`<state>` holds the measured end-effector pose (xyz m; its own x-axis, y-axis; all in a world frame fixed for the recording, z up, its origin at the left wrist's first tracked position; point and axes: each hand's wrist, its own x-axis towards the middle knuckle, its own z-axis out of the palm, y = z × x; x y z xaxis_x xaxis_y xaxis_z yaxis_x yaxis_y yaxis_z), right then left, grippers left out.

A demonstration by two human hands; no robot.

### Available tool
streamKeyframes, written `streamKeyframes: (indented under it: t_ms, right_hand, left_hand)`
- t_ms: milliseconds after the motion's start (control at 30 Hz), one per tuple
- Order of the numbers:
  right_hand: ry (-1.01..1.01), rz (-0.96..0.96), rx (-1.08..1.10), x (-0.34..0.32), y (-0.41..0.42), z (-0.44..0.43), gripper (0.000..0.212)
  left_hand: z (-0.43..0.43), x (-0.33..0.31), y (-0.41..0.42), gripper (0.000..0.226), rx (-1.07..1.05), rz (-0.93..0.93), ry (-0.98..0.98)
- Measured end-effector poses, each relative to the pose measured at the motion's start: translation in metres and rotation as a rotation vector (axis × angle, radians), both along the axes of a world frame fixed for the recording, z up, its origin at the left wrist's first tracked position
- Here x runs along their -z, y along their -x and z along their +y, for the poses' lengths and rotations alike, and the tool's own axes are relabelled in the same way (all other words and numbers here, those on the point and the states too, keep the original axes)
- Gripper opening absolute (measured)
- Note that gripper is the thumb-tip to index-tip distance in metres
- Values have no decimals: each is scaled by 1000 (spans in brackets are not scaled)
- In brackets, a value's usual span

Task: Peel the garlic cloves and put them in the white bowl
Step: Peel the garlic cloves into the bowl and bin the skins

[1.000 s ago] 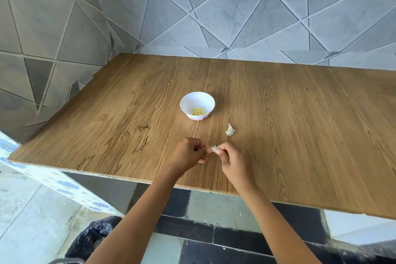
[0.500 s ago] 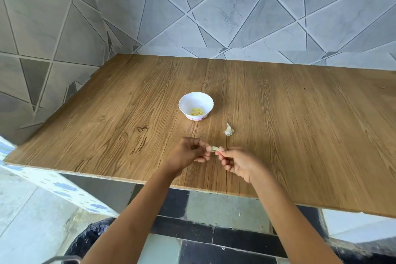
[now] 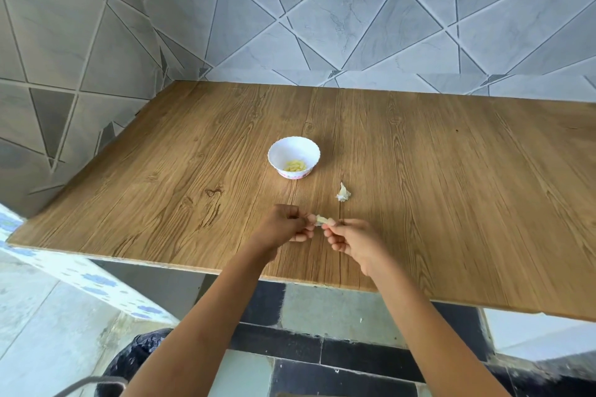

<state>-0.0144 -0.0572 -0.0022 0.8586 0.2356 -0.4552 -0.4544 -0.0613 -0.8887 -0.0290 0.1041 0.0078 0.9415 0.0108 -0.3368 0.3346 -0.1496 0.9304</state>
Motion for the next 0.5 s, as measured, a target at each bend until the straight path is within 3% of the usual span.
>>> streamKeyframes:
  t_ms: [200,300,433,500]
  right_hand:
    - [52,-260,203,15,11,11,7]
    - [-8,-215,236,15,9,7,6]
    - [-51,-169,195,11,6,2,7]
    - [-48,-164,191,9,7,3,8]
  left_hand:
    - [-5,8,-3,11,-112,-63,-264]
    - [5,9,-4,10,-140,-102,-335]
    - [10,8,-5,29,29,-202,-757]
    - [9,8,-5,23,18,-232,-836]
